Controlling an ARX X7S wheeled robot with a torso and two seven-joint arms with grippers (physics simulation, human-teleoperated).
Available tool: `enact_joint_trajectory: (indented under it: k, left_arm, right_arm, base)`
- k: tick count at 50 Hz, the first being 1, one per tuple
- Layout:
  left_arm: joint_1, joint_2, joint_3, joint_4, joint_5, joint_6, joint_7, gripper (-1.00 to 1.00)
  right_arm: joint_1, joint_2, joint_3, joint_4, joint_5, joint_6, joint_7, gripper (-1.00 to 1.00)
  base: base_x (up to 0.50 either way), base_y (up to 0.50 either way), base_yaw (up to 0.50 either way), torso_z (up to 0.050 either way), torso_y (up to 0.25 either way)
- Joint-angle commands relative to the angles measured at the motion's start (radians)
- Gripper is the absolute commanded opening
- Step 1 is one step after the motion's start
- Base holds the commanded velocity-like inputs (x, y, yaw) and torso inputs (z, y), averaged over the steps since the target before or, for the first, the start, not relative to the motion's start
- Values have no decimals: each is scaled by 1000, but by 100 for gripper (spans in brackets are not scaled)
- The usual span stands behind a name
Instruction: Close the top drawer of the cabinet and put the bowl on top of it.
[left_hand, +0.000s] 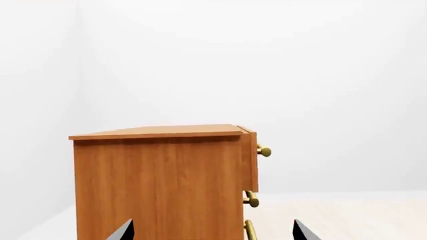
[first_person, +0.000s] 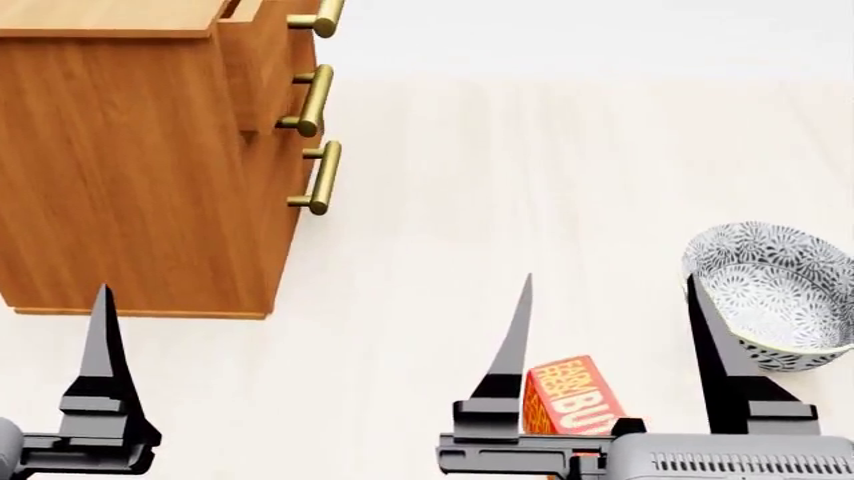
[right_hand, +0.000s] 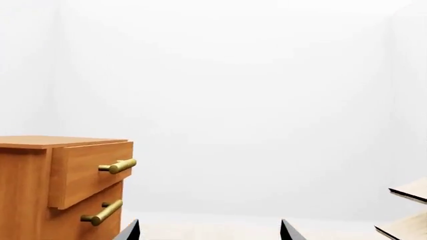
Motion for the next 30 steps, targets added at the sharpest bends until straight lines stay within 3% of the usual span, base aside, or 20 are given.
enact_joint_trajectory:
  k: [1,13,30]
  left_arm:
    - [-2,-7,7,-3,-6,3,-11,100]
    - [1,-17,13,-8,-15,13,-23,100]
    - [-3,-31,22,-2,-26,12,-39,100]
  right_arm:
    - [-4,15,-19,3,-12,-16,15,100]
    - [-5,31,-30,-1,-10,-21,23,100]
    - [7,41,-33,-4,9,-9,32,100]
  base:
    - [0,0,0,0,0]
    - [26,0,0,0,0]
    - [500,52,0,0,0]
